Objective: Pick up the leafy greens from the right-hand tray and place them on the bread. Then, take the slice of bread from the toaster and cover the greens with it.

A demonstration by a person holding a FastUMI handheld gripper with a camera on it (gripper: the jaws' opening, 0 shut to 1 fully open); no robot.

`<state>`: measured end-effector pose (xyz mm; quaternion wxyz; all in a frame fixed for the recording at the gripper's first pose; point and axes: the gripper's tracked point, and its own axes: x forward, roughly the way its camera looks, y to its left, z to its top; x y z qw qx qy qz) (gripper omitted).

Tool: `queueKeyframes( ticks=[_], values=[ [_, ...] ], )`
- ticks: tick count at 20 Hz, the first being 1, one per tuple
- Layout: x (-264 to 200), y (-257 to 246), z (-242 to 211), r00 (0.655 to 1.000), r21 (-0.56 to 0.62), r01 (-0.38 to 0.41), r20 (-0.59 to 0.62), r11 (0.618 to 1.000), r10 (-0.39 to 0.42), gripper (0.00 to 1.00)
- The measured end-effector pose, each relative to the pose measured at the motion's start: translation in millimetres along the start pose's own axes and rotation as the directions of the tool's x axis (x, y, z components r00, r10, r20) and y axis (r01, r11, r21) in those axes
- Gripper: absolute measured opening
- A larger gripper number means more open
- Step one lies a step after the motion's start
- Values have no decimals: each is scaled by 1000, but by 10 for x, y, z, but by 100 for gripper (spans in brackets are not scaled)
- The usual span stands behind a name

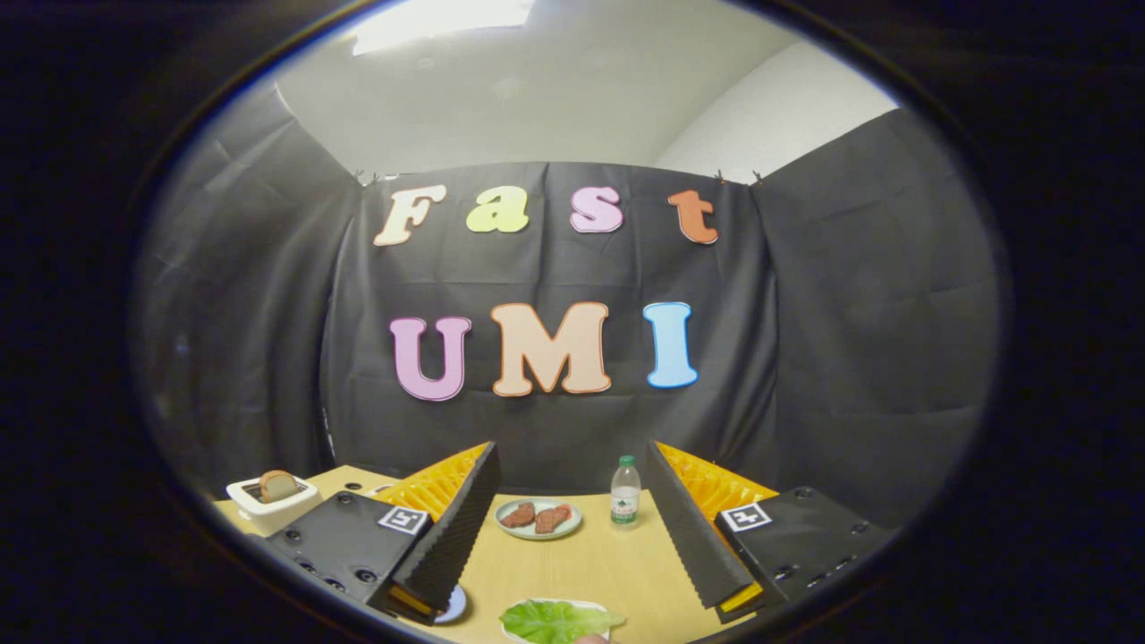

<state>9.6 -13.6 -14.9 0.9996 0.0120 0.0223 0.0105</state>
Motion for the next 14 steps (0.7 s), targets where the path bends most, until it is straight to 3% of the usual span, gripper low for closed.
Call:
queueKeyframes(
  ticks=[8,14],
  values=[
    [46,9,-100,998,-26,-54,-33,998,54,100],
    [90,195,-162,981,-65,-189,-65,980,185,100]
  ],
)
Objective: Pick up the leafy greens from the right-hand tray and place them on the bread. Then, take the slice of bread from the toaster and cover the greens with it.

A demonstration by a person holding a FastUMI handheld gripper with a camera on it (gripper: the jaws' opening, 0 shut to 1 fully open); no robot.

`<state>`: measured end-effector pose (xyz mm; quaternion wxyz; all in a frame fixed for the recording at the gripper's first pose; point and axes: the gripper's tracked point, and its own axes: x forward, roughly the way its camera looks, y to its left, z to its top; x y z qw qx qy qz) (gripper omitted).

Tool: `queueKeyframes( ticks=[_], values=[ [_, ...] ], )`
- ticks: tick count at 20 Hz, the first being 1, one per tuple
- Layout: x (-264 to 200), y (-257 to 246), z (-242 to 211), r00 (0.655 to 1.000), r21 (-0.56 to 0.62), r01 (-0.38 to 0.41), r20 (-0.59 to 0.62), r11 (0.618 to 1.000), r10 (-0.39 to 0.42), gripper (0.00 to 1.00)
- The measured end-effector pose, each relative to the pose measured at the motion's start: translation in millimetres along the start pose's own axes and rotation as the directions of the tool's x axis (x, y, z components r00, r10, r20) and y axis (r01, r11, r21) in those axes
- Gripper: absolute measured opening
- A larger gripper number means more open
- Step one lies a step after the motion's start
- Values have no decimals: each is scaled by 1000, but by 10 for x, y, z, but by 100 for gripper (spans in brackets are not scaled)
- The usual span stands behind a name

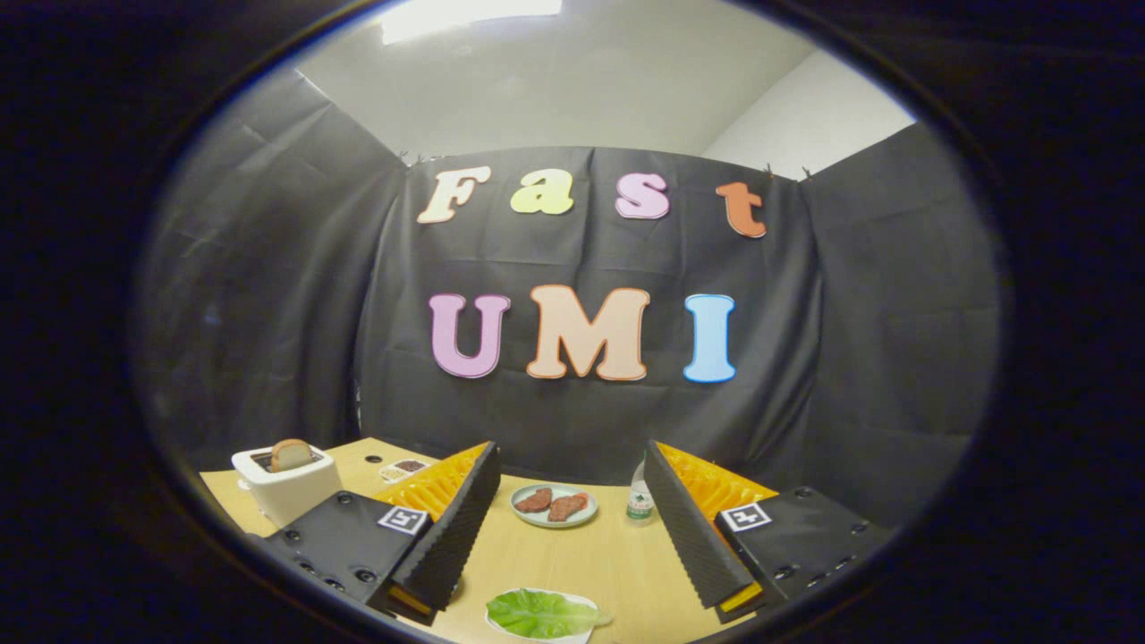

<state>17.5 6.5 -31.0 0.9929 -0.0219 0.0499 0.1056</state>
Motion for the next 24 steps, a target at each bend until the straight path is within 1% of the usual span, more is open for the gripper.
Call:
queueKeyframes(
  ticks=[6,11,13,19,24],
  values=[
    [110,73,-219,990,-99,-130,-77,987,123,100],
    [189,99,-458,966,-129,-225,-156,966,205,100],
    [225,146,-558,952,-145,-273,-185,951,245,100],
    [331,135,-918,907,-157,-362,-288,919,308,100],
    [380,193,-1218,856,-187,-450,-370,873,362,100]
  ],
)
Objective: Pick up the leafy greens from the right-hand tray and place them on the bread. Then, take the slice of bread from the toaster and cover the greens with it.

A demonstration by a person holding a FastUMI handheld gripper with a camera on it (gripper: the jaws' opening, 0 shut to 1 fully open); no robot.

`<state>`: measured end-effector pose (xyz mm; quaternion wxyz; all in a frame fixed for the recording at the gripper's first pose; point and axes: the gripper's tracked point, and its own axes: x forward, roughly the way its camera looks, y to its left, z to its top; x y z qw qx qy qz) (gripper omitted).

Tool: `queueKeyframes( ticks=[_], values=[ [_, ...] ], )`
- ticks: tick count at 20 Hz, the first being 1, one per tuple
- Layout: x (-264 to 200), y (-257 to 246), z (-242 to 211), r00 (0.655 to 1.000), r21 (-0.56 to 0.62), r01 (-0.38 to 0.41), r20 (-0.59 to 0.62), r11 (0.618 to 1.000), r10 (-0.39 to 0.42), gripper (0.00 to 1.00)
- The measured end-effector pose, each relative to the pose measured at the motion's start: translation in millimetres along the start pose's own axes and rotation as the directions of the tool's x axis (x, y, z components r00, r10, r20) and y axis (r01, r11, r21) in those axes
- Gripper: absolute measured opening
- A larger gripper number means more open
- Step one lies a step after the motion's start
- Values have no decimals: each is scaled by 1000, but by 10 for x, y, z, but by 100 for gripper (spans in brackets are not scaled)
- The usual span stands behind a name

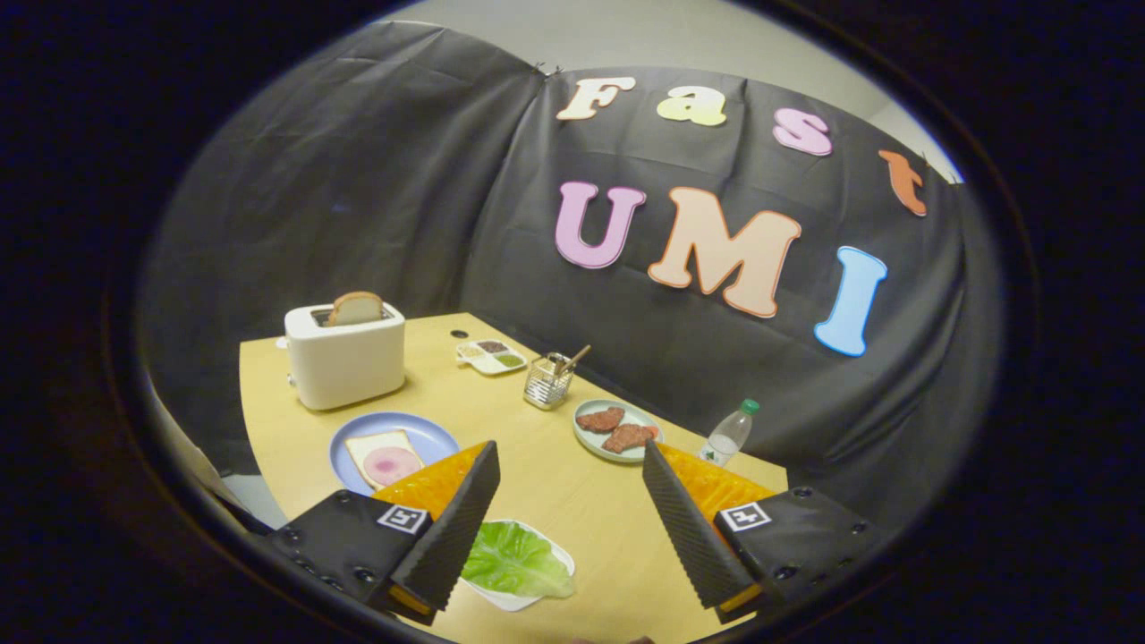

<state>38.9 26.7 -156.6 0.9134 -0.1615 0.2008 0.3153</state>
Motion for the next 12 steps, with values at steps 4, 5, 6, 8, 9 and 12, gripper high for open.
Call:
queueKeyframes(
  ticks=[4,5,6,8,9,12],
  values=[
    [141,110,-307,996,-15,-65,-59,998,64,100],
    [170,121,-372,995,-18,-74,-73,997,73,100],
    [204,133,-450,993,-19,-85,-88,996,83,100],
    [250,176,-594,987,-18,-112,-115,994,109,100],
    [273,193,-661,984,-18,-127,-132,992,123,100],
    [352,227,-868,972,-38,-158,-181,987,149,100]
  ],
)
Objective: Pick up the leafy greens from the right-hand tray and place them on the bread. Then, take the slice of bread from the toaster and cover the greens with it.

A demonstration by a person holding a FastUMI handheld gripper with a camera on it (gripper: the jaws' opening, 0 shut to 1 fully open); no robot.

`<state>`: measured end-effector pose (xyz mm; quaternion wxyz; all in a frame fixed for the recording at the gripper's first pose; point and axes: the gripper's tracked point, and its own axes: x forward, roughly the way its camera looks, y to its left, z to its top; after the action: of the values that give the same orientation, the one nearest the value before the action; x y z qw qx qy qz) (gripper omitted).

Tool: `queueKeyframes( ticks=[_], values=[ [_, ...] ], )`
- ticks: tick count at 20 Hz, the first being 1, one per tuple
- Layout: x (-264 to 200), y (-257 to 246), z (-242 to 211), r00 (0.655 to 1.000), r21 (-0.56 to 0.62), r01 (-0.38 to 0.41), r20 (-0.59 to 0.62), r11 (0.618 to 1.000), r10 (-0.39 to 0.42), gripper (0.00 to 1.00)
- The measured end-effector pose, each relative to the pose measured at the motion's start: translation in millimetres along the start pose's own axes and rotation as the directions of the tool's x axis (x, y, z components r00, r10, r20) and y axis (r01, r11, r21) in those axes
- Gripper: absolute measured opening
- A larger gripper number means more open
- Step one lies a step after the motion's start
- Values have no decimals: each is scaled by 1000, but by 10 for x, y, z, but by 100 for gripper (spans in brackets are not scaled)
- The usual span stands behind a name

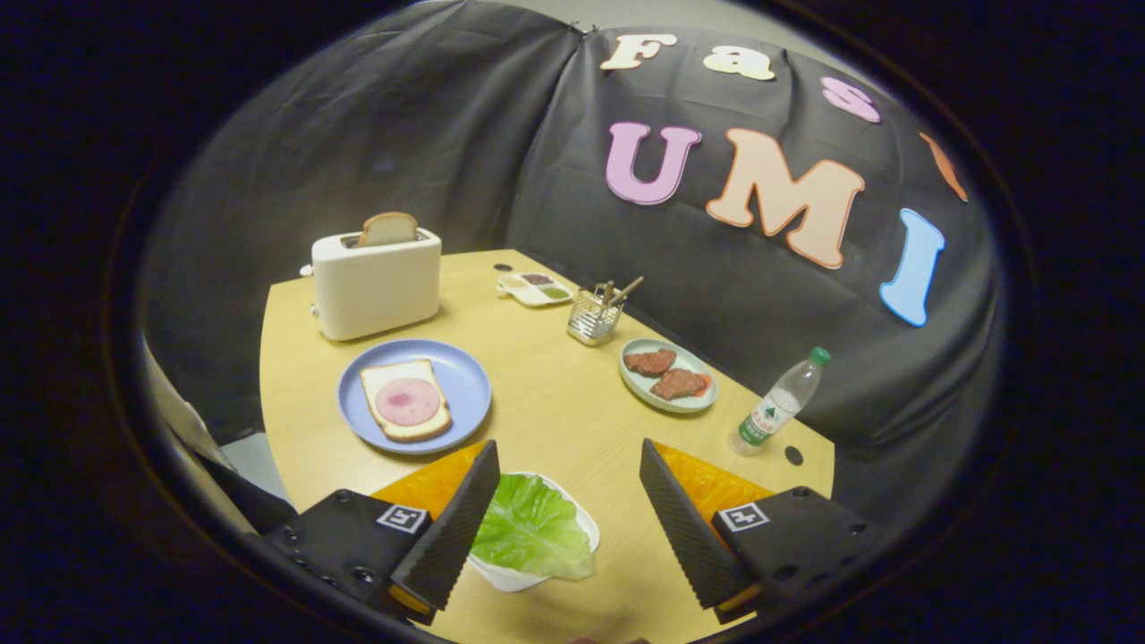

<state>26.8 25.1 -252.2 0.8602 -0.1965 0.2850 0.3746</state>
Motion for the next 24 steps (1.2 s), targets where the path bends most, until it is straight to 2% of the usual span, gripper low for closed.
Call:
queueKeyframes(
  ticks=[13,18,24],
  values=[
    [459,250,-652,973,-44,-140,-194,989,129,100],
    [559,350,-957,946,-47,-185,-278,982,165,100],
    [667,449,-1273,909,18,-214,-363,977,206,100]
  ],
)
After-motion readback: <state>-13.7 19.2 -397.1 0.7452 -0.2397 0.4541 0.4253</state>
